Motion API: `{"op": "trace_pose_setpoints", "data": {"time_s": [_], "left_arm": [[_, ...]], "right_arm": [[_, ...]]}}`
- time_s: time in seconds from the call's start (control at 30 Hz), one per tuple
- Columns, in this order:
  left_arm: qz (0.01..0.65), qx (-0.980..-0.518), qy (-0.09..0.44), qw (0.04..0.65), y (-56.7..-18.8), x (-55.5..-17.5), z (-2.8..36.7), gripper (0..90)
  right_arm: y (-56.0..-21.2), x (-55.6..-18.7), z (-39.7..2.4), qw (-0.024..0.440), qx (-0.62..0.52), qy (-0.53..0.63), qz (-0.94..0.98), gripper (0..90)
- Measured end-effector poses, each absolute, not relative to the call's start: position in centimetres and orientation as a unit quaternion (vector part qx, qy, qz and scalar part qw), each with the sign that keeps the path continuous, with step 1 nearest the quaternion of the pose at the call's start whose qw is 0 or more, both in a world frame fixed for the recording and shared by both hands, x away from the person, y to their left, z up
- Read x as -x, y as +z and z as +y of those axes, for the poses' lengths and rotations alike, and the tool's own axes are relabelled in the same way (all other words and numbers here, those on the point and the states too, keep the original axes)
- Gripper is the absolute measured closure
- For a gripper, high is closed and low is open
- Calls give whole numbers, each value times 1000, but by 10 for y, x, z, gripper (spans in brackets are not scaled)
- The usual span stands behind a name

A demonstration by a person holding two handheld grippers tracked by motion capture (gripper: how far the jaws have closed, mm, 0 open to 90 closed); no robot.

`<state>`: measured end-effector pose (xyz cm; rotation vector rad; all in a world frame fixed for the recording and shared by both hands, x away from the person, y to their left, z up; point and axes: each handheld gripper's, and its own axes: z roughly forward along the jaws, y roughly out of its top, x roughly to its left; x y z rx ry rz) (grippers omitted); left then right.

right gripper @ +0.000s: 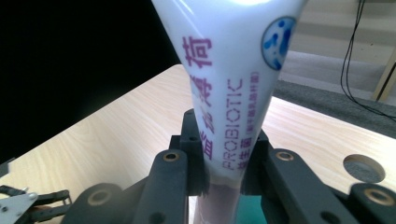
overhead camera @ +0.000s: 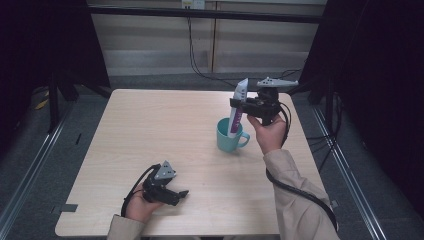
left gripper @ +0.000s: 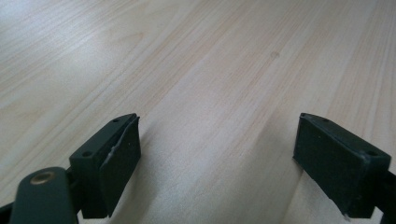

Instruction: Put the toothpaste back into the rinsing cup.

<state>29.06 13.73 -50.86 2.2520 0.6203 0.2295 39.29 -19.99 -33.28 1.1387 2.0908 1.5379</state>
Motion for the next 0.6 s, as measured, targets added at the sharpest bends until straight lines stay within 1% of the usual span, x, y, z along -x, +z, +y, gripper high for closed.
{"op": "trace_pose_setpoints", "data": {"time_s": [0.6], "left_arm": [[243, -885, 89, 387, -509, -291, 137, 142]], "right_arm": [[-339, -413, -199, 173, -408, 527, 725, 760]]}}
